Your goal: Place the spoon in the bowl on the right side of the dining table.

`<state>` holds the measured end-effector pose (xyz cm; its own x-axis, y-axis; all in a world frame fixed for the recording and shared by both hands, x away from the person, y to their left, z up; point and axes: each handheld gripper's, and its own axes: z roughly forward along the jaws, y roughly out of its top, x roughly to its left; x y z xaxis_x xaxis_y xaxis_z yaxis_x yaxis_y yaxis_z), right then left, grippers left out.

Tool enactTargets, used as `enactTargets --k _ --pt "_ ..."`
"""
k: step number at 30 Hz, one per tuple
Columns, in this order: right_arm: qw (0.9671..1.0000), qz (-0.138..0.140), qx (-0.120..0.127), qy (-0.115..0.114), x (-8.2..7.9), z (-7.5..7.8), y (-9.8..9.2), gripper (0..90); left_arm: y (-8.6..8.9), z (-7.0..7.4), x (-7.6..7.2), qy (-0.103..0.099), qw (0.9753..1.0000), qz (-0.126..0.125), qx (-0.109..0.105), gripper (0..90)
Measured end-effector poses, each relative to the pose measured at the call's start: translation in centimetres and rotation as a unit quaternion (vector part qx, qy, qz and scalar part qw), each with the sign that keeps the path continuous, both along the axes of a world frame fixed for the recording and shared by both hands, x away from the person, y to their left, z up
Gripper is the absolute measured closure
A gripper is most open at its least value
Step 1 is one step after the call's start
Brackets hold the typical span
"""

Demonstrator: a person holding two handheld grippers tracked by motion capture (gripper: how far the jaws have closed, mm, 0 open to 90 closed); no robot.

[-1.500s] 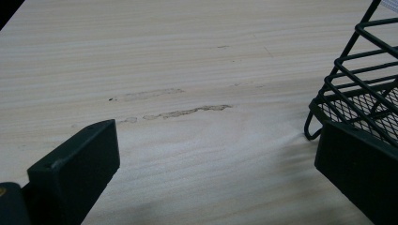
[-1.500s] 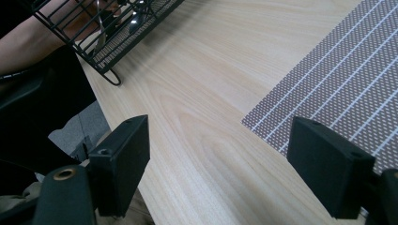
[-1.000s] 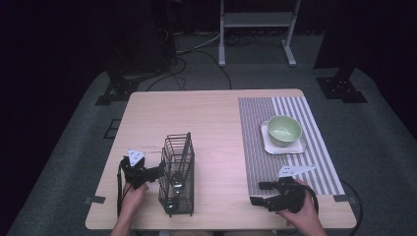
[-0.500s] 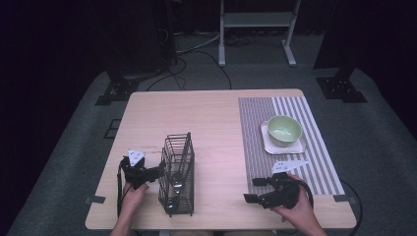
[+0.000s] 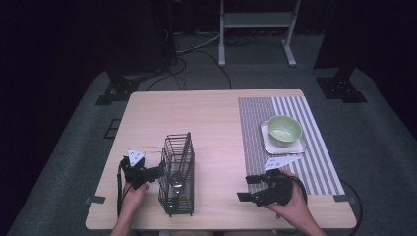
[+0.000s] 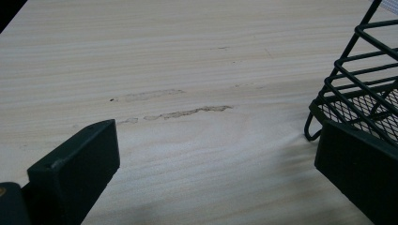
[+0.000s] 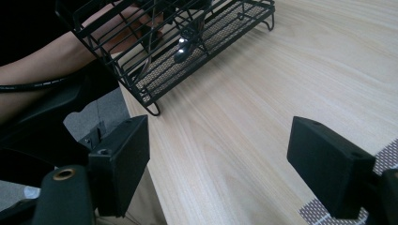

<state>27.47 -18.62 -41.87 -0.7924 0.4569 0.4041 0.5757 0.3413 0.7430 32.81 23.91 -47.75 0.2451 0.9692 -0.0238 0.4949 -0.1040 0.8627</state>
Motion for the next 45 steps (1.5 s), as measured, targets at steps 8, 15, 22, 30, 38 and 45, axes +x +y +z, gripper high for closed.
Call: enactTargets --k 8,15,22,30,38,45 --pt "0.9999 0.012 -0.002 0.000 0.3 0.7 0.8 20.3 0.0 0.0 0.0 0.000 1.0000 0.000 0.001 0.0" --pt "0.9998 0.021 -0.003 -0.002 0.6 1.3 1.5 20.3 0.0 0.0 0.0 0.000 1.0000 0.000 0.002 0.0" --pt "0.9996 0.027 -0.005 -0.003 0.9 1.6 2.1 20.3 0.0 0.0 0.0 0.000 1.0000 0.000 0.002 0.0" --pt "0.9994 0.034 0.000 -0.008 1.3 2.7 2.8 20.4 0.0 0.0 0.0 -0.001 1.0000 0.000 0.002 0.0" --pt "0.9991 0.042 -0.001 -0.010 1.7 3.2 3.6 20.4 0.0 0.0 0.0 -0.001 1.0000 0.000 0.002 0.0" --pt "0.9988 0.047 0.000 -0.011 2.1 3.7 4.1 20.4 0.0 0.0 0.0 -0.001 1.0000 0.000 0.001 0.0"
